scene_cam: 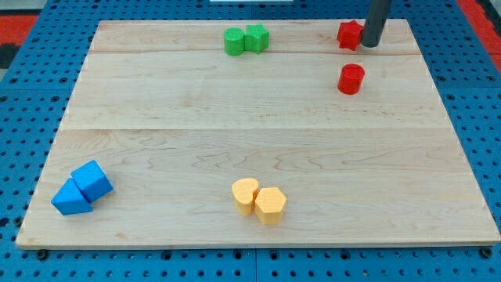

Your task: Push the red circle towards the down of the board

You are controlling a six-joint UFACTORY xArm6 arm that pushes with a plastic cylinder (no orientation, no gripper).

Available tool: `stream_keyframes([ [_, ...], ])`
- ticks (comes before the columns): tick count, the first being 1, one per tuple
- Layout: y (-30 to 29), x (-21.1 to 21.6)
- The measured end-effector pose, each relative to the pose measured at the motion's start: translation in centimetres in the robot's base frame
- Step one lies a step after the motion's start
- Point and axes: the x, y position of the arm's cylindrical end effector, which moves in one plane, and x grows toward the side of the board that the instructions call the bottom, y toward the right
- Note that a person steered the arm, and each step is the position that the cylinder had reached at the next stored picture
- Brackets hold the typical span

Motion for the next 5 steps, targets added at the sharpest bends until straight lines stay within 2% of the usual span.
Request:
stream_keyframes([
  [4, 0.0, 0.5],
  [5, 0.0, 2.2],
])
